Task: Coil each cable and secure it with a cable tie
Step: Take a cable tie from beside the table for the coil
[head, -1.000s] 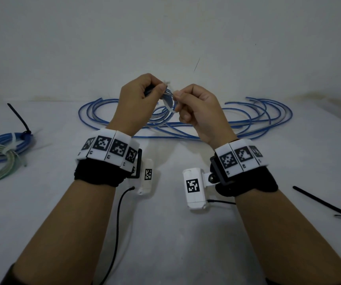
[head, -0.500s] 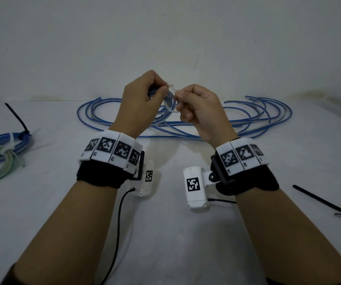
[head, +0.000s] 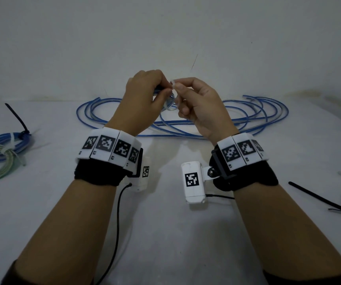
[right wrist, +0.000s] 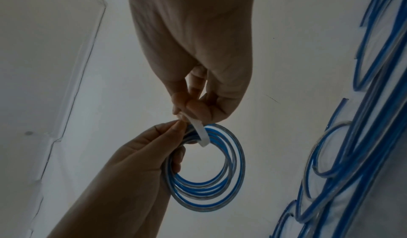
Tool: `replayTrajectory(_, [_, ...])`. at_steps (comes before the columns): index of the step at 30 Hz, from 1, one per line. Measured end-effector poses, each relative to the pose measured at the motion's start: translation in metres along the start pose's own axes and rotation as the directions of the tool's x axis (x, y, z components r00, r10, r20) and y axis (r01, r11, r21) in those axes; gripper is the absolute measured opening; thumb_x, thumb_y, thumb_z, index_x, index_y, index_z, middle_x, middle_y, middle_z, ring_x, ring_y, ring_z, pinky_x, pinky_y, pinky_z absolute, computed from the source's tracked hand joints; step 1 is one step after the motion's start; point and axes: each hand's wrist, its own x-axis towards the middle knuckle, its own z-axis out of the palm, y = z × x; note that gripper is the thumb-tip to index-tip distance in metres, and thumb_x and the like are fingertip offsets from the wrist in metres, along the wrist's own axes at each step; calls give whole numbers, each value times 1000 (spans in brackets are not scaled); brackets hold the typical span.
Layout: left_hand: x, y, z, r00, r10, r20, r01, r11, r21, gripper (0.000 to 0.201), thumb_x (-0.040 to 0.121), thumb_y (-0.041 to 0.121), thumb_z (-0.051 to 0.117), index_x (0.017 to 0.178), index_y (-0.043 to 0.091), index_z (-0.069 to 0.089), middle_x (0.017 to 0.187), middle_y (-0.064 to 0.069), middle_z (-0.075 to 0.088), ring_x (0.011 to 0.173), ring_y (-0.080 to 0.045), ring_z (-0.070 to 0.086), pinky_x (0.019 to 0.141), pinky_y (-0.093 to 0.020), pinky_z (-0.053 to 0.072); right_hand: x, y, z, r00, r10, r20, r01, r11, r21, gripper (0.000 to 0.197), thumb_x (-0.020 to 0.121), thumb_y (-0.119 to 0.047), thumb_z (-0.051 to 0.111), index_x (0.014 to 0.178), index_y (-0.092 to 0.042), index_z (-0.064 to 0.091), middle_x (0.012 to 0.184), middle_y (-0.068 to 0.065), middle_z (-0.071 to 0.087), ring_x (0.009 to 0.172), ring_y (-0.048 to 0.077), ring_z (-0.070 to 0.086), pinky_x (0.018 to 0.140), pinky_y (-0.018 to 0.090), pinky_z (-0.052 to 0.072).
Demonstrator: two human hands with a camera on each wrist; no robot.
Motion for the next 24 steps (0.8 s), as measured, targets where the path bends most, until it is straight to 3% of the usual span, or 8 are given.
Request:
replayTrajectory(4, [2,6,-5,1000,-1,28,2,1000,-12,12,89,19,53,89,10,62,81,10,53,81,-12,47,78,-31,38,-1,-6,0,998,67,-6,-66,993,96,11,89,-6,58,81,-12,58,69,1,59,43,9,39,46,20,37])
replayTrajectory(9, [1,14,-7,993,9,122,-10,1000,3,8,89,15,54,88,11,62,80,11,52,81,-11,45,79,-30,34,-1,-9,1,979,178,-99,-159,971,176,19,87,-3,56,69,-8,52,67,4,51,41,9,32,42,20,26])
replayTrajectory(14, [-7,32,-6,964,21,265,-17,1000,-17,7,90,12,54,86,11,61,79,9,52,75,-9,44,69,-20,31,7,-14,-11,927,245,-285,-235,970,69,16,90,-7,56,74,-7,53,70,5,51,46,9,35,39,17,26])
replayTrajectory(17, [-8,33,-5,966,-78,248,105,990,-96,8,90,9,55,89,6,62,76,11,53,69,2,47,63,-2,32,0,-19,-12,941,273,-197,-274,961,22,17,93,-19,57,79,-9,58,74,3,60,56,13,49,49,23,37])
replayTrajectory(20, [-9,35,-6,965,-144,219,171,979,-110,12,91,9,54,95,5,64,80,7,54,71,-1,49,63,2,31,-11,-23,-7,966,244,-85,-245,970,-7,18,93,-19,56,78,-10,61,72,2,62,62,14,57,60,25,43])
replayTrajectory(24, [-10,45,-7,965,-112,237,140,984,-106,12,92,8,52,94,4,64,85,1,55,78,-11,47,64,0,31,-13,-22,-13,979,171,-114,-183,978,-97,20,94,-14,55,75,-8,59,63,3,56,53,10,50,50,18,46])
